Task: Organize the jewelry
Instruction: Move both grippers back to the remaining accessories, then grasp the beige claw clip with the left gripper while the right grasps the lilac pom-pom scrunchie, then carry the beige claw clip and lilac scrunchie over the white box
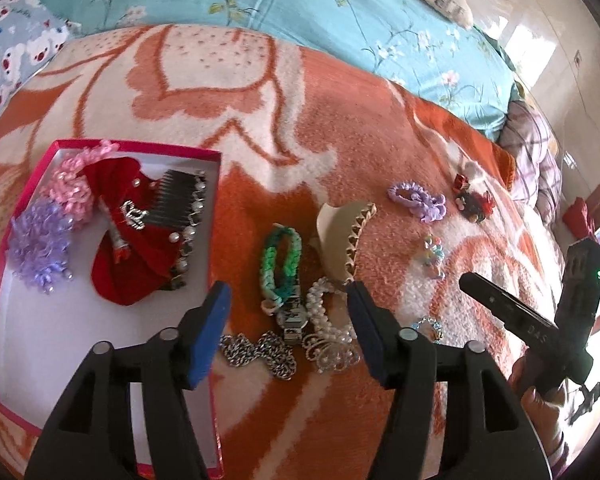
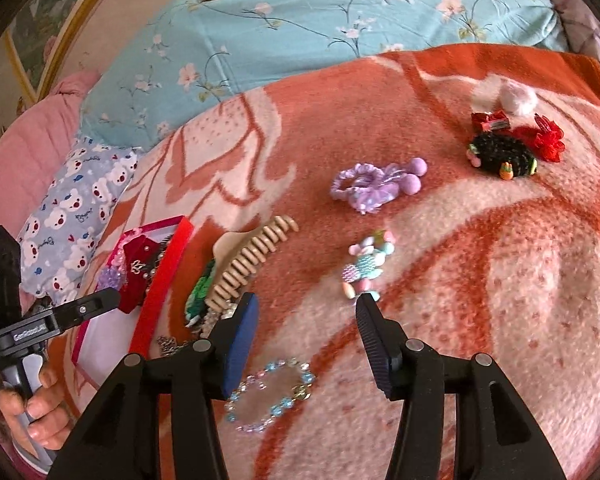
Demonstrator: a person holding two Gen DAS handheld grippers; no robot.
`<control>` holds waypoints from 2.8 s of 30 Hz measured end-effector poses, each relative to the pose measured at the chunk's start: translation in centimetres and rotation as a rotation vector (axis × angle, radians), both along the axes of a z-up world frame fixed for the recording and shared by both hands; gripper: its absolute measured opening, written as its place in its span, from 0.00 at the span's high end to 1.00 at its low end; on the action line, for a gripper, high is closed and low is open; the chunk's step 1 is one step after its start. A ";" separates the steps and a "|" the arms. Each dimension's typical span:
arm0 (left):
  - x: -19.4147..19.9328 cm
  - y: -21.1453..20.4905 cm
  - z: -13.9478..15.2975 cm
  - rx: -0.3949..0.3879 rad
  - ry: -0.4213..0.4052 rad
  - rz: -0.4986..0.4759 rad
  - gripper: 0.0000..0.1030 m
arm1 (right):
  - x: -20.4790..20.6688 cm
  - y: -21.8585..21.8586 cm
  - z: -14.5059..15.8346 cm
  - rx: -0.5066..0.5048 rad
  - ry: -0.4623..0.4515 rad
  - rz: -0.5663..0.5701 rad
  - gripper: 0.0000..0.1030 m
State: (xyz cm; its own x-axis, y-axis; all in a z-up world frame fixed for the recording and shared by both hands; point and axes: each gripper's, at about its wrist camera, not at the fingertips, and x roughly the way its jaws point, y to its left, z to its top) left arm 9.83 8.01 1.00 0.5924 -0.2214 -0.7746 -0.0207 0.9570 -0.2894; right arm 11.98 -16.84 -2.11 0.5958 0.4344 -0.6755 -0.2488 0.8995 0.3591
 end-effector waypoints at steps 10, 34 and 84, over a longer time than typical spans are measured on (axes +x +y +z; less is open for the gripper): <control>4.1 -4.0 -1.8 0.045 0.051 -0.109 0.37 | 3.9 -0.9 0.2 -0.021 -0.006 -0.054 0.49; 10.5 -7.4 -6.2 0.082 0.100 -0.148 0.56 | 11.9 -0.5 -2.7 -0.107 0.022 -0.120 0.82; -6.2 9.7 0.2 -0.001 -0.059 0.230 0.57 | -1.0 12.2 3.1 0.066 -0.048 0.230 0.92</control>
